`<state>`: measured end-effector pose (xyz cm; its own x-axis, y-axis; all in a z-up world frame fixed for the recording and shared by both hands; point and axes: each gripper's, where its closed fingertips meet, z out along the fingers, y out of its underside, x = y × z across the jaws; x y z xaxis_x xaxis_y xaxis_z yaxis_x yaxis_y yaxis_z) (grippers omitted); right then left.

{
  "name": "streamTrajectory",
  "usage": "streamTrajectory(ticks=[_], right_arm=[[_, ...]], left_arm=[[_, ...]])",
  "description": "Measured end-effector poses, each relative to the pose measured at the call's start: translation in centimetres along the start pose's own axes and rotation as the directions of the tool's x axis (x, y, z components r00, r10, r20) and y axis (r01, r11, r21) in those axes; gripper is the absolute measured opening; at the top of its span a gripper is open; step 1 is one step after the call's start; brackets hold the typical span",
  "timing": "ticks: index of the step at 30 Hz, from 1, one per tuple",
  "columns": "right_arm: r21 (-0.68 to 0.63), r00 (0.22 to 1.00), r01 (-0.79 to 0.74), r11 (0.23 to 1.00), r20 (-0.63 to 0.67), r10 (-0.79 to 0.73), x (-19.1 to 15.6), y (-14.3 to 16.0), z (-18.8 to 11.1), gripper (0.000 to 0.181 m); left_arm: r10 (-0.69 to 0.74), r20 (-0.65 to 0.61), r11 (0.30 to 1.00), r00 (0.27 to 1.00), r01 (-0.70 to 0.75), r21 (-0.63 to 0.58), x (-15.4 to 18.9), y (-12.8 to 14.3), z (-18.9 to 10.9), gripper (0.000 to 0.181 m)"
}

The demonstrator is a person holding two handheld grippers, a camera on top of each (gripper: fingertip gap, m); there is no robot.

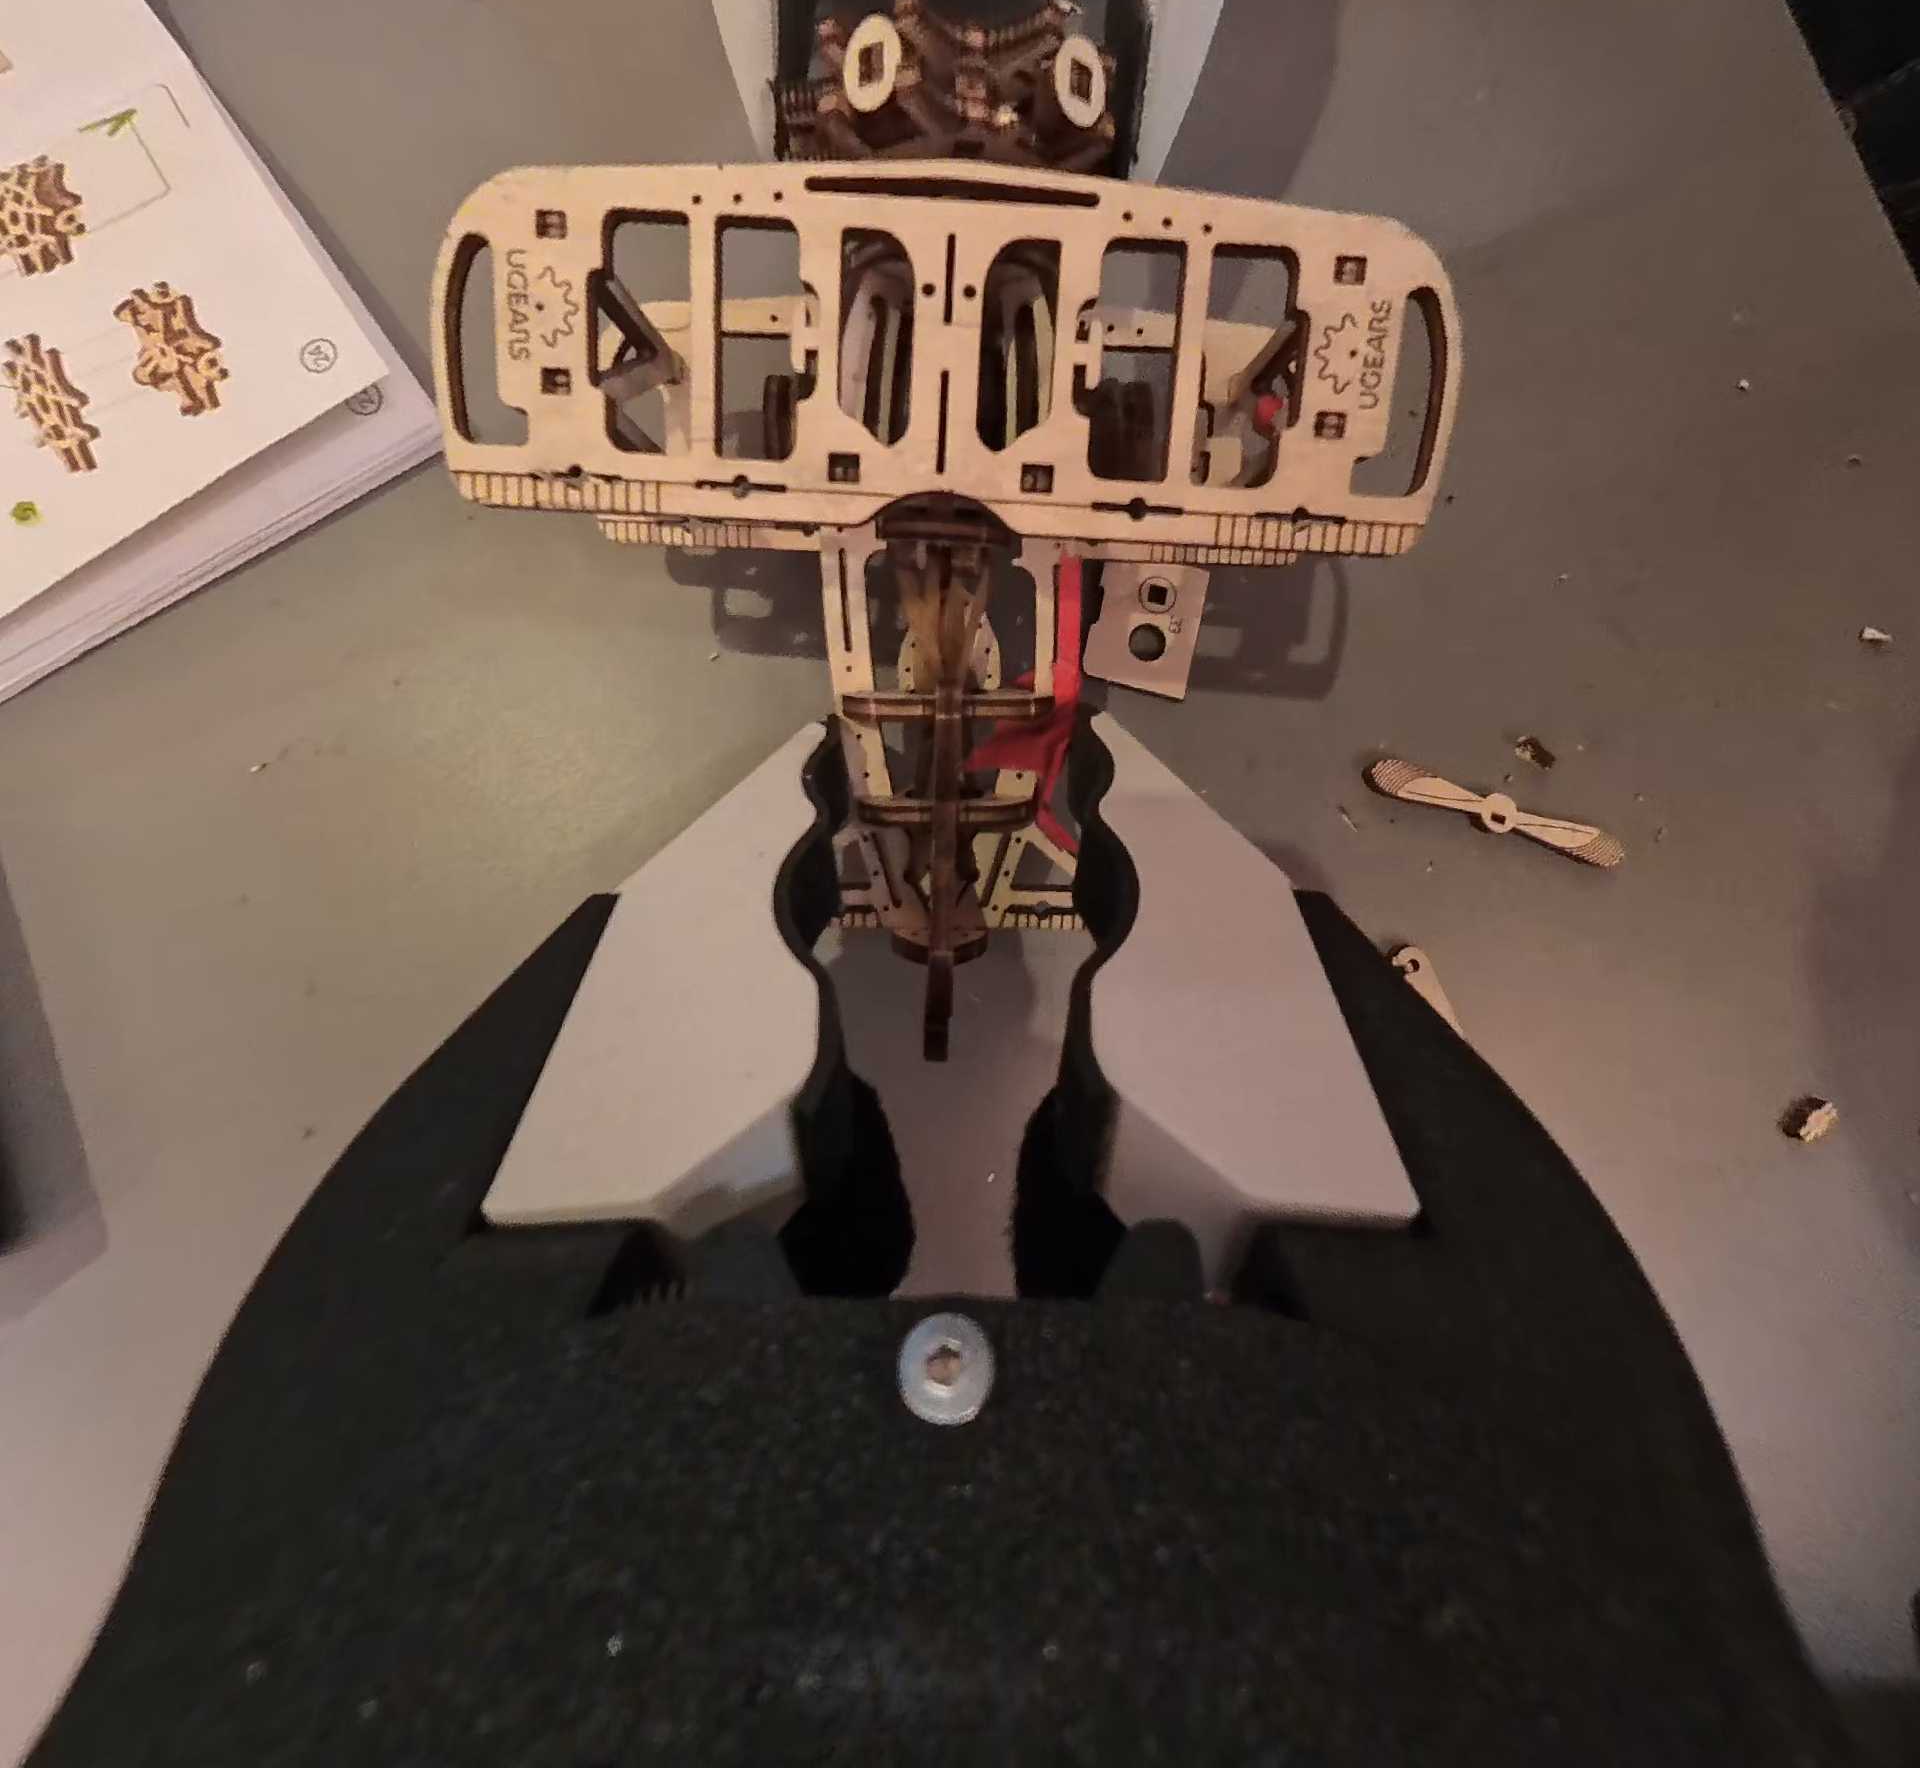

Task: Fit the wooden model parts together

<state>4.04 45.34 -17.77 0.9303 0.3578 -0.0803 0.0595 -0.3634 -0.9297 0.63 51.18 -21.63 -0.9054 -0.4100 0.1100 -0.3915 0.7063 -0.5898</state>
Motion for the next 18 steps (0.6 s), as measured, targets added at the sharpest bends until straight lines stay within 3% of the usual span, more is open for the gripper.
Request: streamTrajectory(ticks=[10, 18], right_arm=[[-0.046, 0.997, -0.072, 0.996, 0.008, 0.073, 0.32, 0.47, 0.18, 0.047], [-0.116, 0.971, -0.232, 0.966, 0.026, 0.236, 0.14, 0.83, 0.18, 0.046]], left_arm=[[-0.035, -0.041, 0.998, 0.999, 0.037, 0.048, -0.1, 0.0, 0.01, 0.04], [-0.01, -0.018, 0.999, 1.0, 0.01, 0.036, -0.15, -0.03, 0.08, 0.04]])
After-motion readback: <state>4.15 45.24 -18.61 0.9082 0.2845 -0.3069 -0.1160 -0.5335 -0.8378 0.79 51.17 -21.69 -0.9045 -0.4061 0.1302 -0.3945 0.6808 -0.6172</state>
